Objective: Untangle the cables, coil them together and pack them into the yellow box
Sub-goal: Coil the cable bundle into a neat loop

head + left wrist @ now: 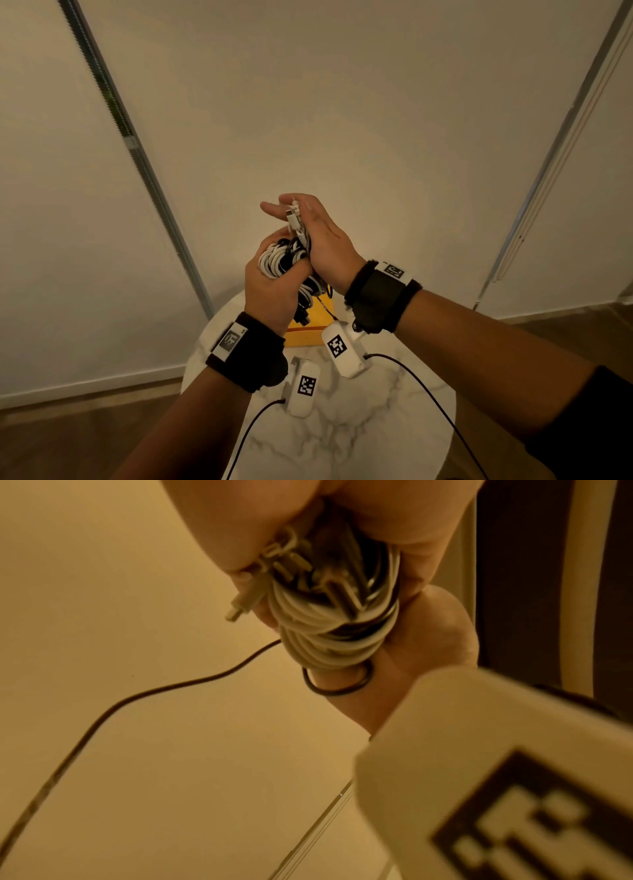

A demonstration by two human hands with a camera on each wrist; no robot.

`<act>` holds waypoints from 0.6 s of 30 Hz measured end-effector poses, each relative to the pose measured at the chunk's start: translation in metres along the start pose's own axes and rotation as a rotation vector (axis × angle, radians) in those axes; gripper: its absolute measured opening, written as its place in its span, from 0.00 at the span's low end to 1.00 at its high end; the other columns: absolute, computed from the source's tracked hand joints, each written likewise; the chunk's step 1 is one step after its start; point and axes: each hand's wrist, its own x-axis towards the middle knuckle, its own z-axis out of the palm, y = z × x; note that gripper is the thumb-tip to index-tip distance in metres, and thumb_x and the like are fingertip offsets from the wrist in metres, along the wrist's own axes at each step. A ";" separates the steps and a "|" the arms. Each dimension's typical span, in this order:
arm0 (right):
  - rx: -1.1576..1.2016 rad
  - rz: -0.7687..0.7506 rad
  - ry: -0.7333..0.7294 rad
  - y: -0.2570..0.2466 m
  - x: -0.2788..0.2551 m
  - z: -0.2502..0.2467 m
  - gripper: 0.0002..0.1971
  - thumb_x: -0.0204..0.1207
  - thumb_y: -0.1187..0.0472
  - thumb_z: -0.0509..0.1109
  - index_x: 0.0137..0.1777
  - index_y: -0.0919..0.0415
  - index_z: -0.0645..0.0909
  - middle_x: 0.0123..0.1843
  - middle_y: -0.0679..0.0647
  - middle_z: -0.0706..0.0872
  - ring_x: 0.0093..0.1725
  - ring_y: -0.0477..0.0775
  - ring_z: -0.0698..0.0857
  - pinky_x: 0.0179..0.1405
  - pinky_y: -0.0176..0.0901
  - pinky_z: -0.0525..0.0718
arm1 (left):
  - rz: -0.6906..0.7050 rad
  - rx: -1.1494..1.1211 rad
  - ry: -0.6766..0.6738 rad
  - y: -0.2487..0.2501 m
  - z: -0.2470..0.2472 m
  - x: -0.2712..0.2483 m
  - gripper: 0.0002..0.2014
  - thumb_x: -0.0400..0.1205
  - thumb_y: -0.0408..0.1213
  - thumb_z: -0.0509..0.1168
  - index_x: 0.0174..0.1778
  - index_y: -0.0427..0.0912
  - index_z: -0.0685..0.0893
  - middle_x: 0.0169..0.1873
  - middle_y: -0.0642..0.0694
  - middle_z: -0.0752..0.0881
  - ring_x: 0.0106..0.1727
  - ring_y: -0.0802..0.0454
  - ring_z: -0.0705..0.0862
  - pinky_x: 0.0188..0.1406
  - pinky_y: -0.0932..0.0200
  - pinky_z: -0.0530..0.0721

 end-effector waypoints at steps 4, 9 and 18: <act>-0.402 -0.047 0.145 0.007 0.004 -0.003 0.29 0.88 0.40 0.39 0.79 0.42 0.73 0.86 0.44 0.67 0.87 0.48 0.58 0.87 0.62 0.52 | 0.005 -0.001 -0.059 0.001 -0.002 0.002 0.15 0.72 0.33 0.74 0.56 0.45 0.88 0.45 0.40 0.91 0.47 0.38 0.90 0.48 0.38 0.91; -0.539 -0.013 0.157 0.015 0.005 -0.002 0.24 0.89 0.39 0.39 0.81 0.30 0.65 0.88 0.45 0.59 0.88 0.51 0.53 0.85 0.70 0.45 | -0.057 -0.018 -0.057 -0.001 -0.008 0.004 0.11 0.75 0.23 0.73 0.49 0.39 0.83 0.38 0.41 0.89 0.38 0.43 0.89 0.35 0.49 0.90; -0.234 -0.021 -0.048 0.030 -0.010 -0.016 0.17 0.92 0.56 0.54 0.76 0.59 0.68 0.72 0.58 0.79 0.70 0.53 0.82 0.71 0.54 0.82 | -0.135 -0.098 0.126 0.001 -0.015 0.004 0.12 0.78 0.25 0.74 0.57 0.31 0.89 0.48 0.31 0.91 0.49 0.34 0.91 0.53 0.38 0.90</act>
